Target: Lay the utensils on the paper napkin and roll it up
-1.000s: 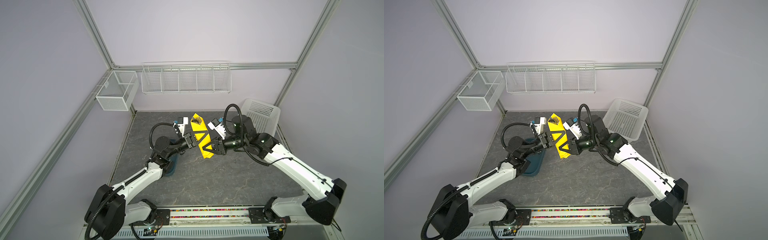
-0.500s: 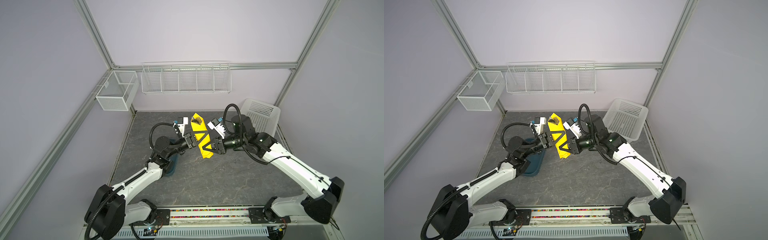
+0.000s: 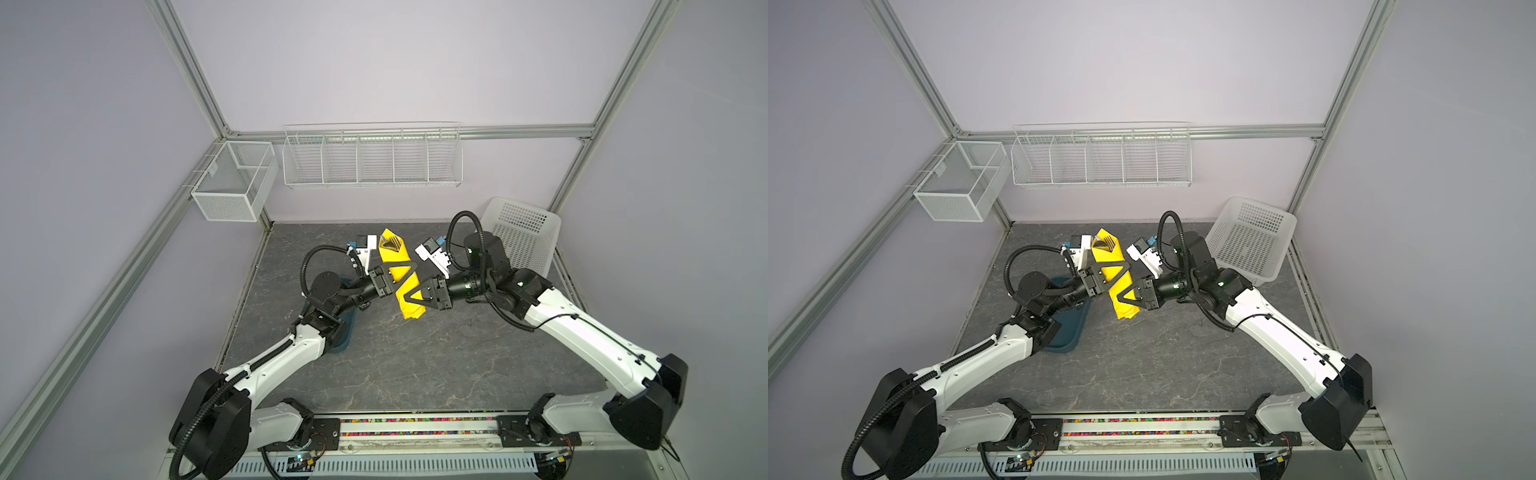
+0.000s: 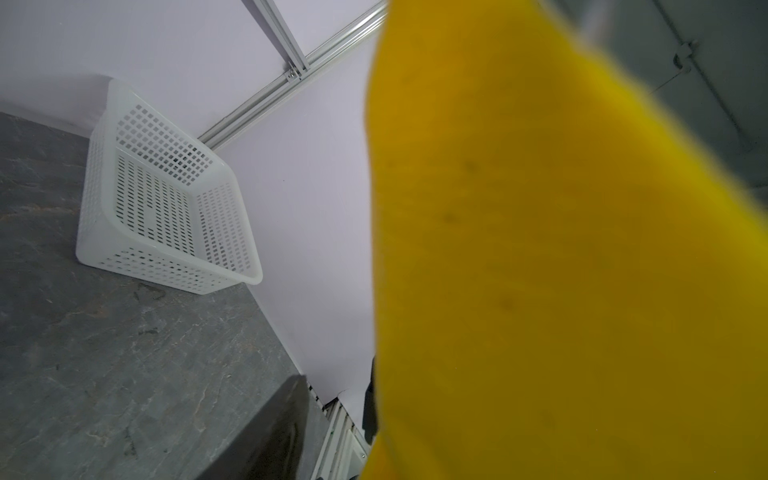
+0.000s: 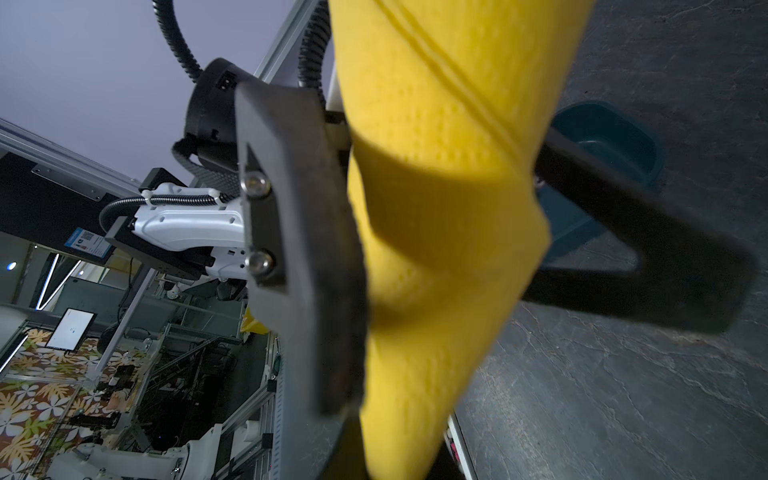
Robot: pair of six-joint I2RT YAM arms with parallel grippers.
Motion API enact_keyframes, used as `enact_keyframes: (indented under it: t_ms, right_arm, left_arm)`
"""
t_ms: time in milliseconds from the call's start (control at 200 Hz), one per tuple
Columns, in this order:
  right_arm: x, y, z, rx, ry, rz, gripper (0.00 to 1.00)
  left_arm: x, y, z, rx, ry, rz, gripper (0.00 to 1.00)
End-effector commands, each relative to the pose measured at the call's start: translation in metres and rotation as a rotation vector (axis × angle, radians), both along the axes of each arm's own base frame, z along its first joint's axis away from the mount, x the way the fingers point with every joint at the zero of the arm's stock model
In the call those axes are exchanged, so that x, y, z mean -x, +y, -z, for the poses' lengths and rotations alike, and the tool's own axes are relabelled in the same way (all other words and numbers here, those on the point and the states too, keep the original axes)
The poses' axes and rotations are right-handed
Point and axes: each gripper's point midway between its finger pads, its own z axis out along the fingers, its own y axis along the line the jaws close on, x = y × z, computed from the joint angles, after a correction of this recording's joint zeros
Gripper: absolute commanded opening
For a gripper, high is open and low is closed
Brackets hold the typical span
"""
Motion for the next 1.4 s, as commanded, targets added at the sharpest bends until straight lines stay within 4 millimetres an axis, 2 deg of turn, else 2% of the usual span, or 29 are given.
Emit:
enact_keyframes:
  t_ms: [0, 170, 370, 445, 650, 755, 1010, 1200, 1395]
  right_arm:
    - [0.009, -0.001, -0.021, -0.07, -0.05, -0.033, 0.11]
    - [0.007, 0.0, -0.02, -0.072, -0.042, -0.034, 0.11]
    - [0.003, -0.001, -0.017, -0.069, -0.034, -0.019, 0.11]
    - [0.002, -0.002, -0.017, -0.069, -0.033, -0.015, 0.11]
    - [-0.002, -0.006, -0.014, -0.059, -0.032, 0.018, 0.11]
    - [-0.004, -0.008, -0.014, -0.06, -0.031, 0.03, 0.11]
    - [-0.009, -0.012, -0.015, -0.064, -0.032, 0.056, 0.11]
    - [-0.012, -0.012, -0.013, -0.062, -0.022, 0.067, 0.11]
    - [-0.015, -0.015, -0.011, -0.053, -0.019, 0.085, 0.11]
  left_arm:
    - [0.0, -0.002, 0.002, -0.008, 0.001, 0.005, 0.7]
    - [0.006, -0.002, -0.006, 0.012, -0.029, 0.038, 0.67]
    - [0.009, 0.0, -0.012, 0.028, -0.051, 0.041, 0.41]
    - [0.009, 0.0, -0.014, 0.03, -0.052, 0.039, 0.39]
    - [0.009, 0.0, -0.012, 0.023, -0.047, 0.038, 0.23]
    - [0.009, 0.0, -0.013, 0.022, -0.048, 0.04, 0.2]
    - [0.011, 0.001, -0.012, 0.021, -0.047, 0.039, 0.2]
    - [0.012, 0.001, -0.012, 0.021, -0.05, 0.04, 0.05]
    - [0.011, 0.001, -0.013, 0.025, -0.052, 0.038, 0.0]
